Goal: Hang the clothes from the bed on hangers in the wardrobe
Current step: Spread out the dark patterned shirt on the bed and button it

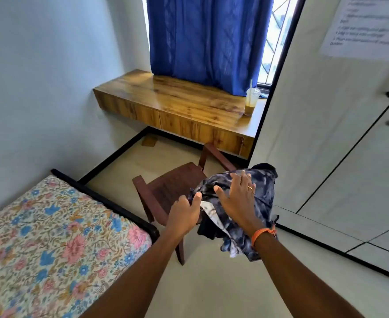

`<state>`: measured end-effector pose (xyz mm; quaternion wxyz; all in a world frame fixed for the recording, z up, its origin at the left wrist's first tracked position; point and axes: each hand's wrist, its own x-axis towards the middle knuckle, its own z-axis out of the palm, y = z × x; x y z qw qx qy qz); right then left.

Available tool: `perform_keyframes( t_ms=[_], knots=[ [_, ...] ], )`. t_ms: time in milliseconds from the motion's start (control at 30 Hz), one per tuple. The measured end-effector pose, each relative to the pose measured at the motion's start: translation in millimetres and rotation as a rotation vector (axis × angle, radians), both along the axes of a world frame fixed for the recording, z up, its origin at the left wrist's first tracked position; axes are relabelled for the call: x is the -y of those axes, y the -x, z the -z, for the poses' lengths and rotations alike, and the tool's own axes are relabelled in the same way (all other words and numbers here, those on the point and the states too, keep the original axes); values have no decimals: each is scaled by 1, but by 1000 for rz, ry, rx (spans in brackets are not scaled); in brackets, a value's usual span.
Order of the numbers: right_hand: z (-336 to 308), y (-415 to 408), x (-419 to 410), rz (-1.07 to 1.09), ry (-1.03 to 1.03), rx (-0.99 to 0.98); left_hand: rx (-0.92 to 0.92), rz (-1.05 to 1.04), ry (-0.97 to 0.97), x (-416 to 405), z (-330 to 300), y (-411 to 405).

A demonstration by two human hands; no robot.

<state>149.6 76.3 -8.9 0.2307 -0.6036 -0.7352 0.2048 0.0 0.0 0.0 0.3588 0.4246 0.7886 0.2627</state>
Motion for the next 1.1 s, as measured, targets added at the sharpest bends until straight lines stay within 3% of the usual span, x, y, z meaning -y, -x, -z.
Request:
perform_keyframes(
  t_ms=[100, 233, 367, 533, 700, 867, 1000, 1100],
  knots=[
    [10, -18, -27, 13, 82, 137, -100, 83, 249, -29, 21, -5],
    [28, -35, -60, 32, 160, 175, -112, 159, 361, -68, 41, -12],
    [33, -49, -97, 98, 160, 238, 75, 119, 486, -102, 63, -17],
    [37, -64, -144, 156, 174, 246, 179, 101, 601, -124, 82, -30],
    [56, -85, -184, 189, 243, 311, 333, -6, 617, -143, 86, -41],
    [56, -99, -216, 222, 372, 50, 529, -238, 534, -163, 81, -59],
    [53, -117, -220, 237, 283, 64, 605, -414, 397, -169, 83, -74],
    [48, -121, -206, 74, 184, -77, 568, -534, 292, -178, 85, -81]
  ],
)
